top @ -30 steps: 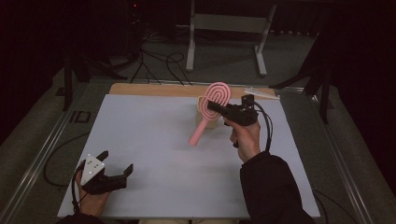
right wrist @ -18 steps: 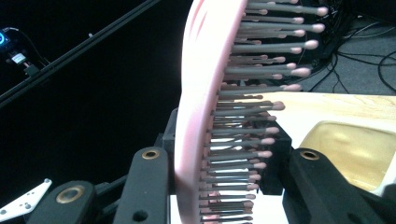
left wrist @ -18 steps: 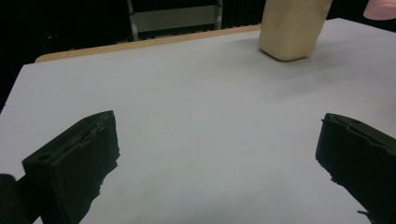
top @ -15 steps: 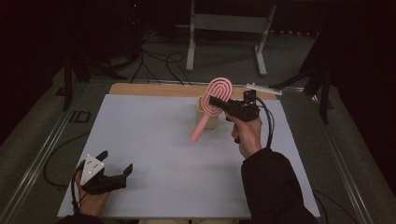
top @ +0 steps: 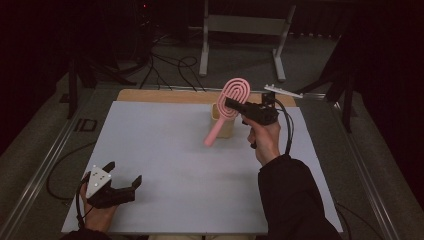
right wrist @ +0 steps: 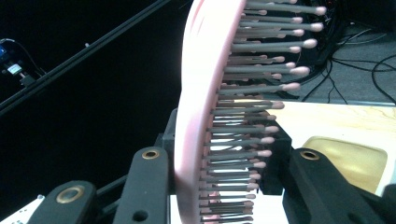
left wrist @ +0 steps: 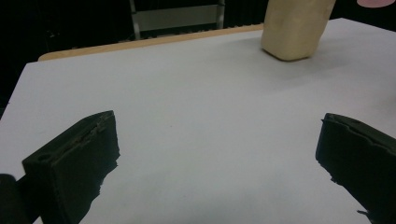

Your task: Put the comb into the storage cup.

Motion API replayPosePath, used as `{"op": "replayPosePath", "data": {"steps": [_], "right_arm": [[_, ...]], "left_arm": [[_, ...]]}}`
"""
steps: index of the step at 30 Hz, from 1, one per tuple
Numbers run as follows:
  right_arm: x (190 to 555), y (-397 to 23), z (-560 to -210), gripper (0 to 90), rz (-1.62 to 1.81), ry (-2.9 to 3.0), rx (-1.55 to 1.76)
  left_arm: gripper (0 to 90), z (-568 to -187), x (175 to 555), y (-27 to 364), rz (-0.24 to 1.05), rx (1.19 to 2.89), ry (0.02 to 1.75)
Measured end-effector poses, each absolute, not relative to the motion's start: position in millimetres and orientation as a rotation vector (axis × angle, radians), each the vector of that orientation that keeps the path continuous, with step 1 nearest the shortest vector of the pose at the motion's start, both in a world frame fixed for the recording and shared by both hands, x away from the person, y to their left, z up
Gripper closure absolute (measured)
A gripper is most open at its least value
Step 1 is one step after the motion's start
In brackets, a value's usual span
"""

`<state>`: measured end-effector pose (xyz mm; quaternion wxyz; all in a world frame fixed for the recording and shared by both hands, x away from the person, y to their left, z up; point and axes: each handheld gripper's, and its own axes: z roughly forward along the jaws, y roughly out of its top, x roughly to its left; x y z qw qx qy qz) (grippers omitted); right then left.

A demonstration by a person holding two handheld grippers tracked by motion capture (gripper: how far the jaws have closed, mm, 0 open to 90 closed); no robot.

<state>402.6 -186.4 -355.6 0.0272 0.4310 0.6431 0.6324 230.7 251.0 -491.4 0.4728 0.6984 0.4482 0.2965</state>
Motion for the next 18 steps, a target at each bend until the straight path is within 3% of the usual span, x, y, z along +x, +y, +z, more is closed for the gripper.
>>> {"op": "replayPosePath", "data": {"steps": [18], "right_arm": [[412.5, -187.8, -348.4, 63.7, 1.943, 1.951, 1.346]], "left_arm": [[0.2, -491.3, 230.3, 250.8, 0.726, 1.711, 1.095]]}}
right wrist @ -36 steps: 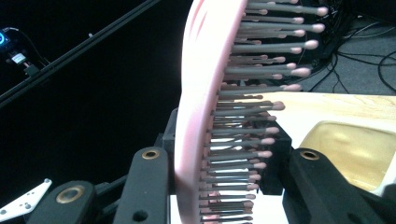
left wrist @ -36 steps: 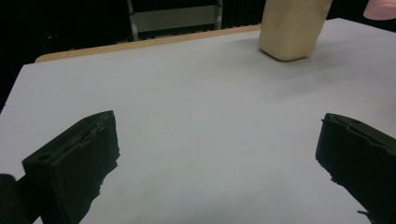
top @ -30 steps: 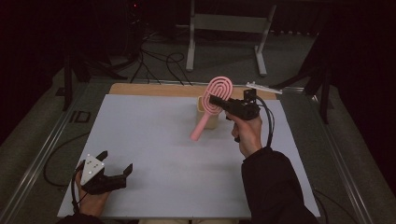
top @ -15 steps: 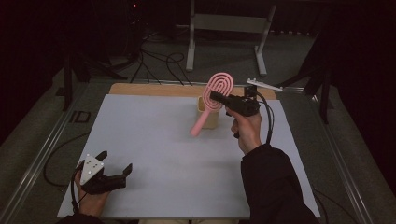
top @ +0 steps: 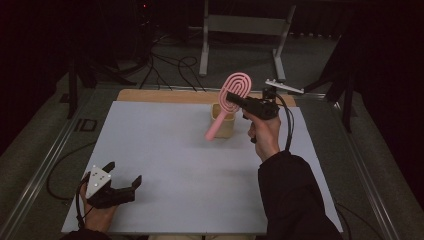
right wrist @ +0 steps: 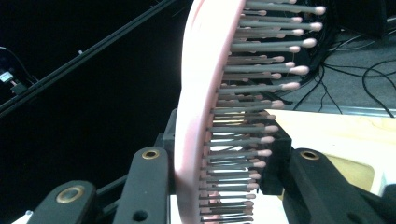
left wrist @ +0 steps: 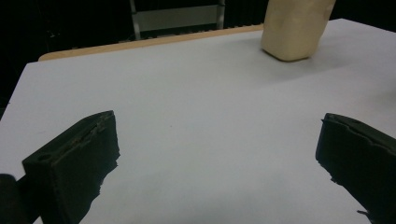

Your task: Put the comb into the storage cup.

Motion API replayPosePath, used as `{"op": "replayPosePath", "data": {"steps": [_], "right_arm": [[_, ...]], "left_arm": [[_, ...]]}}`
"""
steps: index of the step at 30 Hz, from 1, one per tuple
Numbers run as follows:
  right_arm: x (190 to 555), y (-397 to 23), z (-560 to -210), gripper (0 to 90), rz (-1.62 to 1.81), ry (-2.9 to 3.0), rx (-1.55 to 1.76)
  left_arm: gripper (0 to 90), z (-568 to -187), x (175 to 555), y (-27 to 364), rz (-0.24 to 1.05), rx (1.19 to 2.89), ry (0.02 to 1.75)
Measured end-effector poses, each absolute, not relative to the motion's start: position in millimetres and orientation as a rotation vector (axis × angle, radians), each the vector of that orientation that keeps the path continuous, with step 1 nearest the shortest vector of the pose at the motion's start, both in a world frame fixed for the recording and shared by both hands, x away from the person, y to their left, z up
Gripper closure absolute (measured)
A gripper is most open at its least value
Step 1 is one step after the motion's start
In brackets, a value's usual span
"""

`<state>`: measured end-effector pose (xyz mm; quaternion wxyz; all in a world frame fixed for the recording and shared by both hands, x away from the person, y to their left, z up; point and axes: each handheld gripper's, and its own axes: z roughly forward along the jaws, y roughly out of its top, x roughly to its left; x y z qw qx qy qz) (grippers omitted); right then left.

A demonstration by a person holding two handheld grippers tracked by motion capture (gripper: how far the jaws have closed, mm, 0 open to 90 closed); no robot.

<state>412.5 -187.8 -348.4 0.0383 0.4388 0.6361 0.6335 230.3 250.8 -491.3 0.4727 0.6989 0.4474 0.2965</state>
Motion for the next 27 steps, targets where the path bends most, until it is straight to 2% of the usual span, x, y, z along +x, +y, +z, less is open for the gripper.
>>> {"op": "replayPosePath", "data": {"steps": [27], "right_arm": [[427, -189, -345, 63.7, 1.908, 1.925, 1.368]], "left_arm": [[0.2, -492, 230, 251, 0.719, 1.71, 1.095]]}}
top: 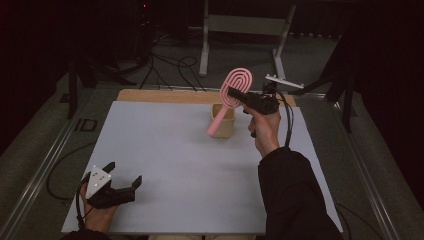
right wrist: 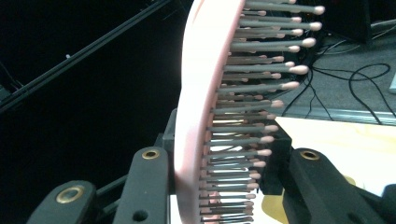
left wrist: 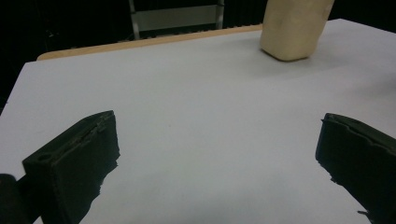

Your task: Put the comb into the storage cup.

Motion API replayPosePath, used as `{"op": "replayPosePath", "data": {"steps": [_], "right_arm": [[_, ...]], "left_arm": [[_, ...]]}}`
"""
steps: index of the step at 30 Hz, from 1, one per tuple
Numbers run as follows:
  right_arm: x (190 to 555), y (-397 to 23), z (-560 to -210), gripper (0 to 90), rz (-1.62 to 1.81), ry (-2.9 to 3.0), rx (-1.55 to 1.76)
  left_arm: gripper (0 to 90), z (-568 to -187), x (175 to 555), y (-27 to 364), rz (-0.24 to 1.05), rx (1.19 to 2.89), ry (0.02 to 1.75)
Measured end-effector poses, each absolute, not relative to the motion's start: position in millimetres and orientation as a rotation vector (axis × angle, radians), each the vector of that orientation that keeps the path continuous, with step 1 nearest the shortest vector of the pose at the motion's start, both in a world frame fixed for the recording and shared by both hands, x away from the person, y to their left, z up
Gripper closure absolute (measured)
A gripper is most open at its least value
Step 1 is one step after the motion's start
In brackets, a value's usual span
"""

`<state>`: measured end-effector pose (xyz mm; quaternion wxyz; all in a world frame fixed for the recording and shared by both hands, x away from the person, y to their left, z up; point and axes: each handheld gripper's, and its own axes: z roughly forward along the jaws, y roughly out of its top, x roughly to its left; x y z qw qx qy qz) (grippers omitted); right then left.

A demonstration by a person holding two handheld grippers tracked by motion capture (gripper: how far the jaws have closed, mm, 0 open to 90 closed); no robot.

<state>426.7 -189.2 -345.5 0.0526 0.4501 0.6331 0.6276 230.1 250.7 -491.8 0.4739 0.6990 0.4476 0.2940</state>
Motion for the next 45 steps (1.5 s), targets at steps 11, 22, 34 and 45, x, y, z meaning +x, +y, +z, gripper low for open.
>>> {"op": "replayPosePath", "data": {"steps": [11, 22, 34, 45], "right_arm": [[432, -190, -347, 63.7, 1.897, 1.91, 1.38], [438, -191, -348, 63.8, 1.904, 1.888, 1.403], [443, -195, -351, 63.7, 1.898, 1.862, 1.428], [448, -197, -352, 63.7, 1.876, 1.844, 1.444]], "left_arm": [[0.2, -492, 230, 250, 0.716, 1.717, 1.095], [0.2, -492, 230, 251, 0.715, 1.715, 1.095], [0.2, -493, 230, 251, 0.718, 1.716, 1.094], [0.2, -493, 230, 251, 0.719, 1.716, 1.096]]}}
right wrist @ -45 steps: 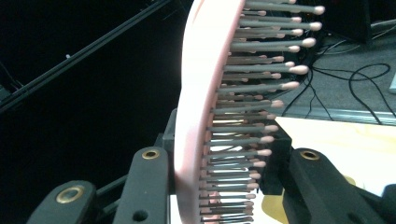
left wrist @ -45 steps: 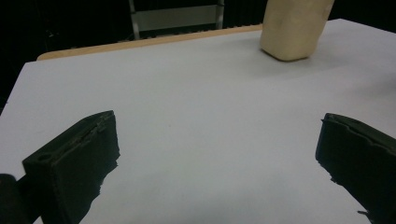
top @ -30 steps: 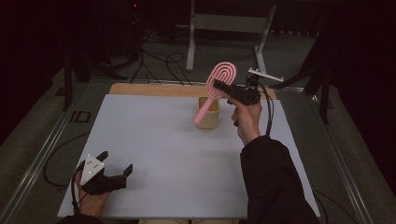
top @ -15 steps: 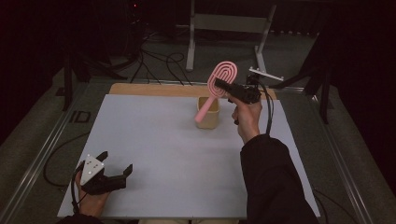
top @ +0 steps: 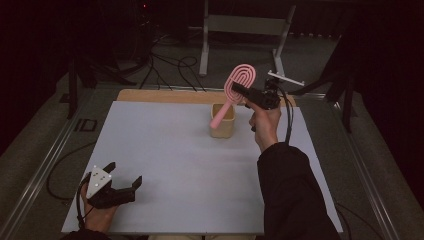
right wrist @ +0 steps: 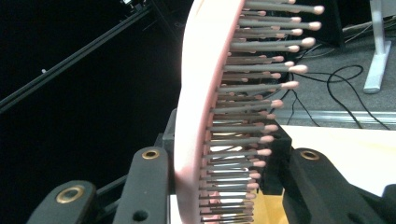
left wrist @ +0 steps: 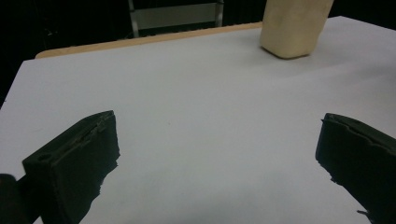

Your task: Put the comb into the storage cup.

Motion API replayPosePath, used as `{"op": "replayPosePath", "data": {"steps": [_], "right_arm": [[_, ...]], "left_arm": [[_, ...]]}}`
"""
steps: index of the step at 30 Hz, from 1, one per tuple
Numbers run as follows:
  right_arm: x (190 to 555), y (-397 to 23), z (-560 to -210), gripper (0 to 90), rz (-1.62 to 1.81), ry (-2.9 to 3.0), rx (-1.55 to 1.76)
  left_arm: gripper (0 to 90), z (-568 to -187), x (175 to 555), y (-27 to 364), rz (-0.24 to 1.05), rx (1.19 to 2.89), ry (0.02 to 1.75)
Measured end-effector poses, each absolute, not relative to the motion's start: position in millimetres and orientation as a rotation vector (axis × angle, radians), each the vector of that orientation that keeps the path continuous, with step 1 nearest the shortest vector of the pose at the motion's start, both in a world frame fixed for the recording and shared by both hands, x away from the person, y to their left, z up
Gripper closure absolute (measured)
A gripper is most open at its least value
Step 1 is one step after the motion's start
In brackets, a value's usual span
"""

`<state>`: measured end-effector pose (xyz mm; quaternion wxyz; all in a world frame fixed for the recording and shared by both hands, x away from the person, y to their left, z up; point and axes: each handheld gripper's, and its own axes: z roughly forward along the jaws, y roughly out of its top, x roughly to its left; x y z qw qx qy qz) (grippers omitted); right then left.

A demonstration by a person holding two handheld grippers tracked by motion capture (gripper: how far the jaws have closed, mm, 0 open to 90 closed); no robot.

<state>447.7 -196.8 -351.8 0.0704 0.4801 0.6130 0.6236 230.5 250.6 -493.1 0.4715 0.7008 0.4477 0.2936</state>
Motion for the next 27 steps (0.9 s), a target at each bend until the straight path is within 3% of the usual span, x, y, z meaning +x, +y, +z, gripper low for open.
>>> {"op": "replayPosePath", "data": {"steps": [27], "right_arm": [[456.9, -194.2, -347.6, 63.7, 1.85, 1.81, 1.458]], "left_arm": [[0.2, -493.0, 229.8, 250.8, 0.719, 1.713, 1.097]]}}
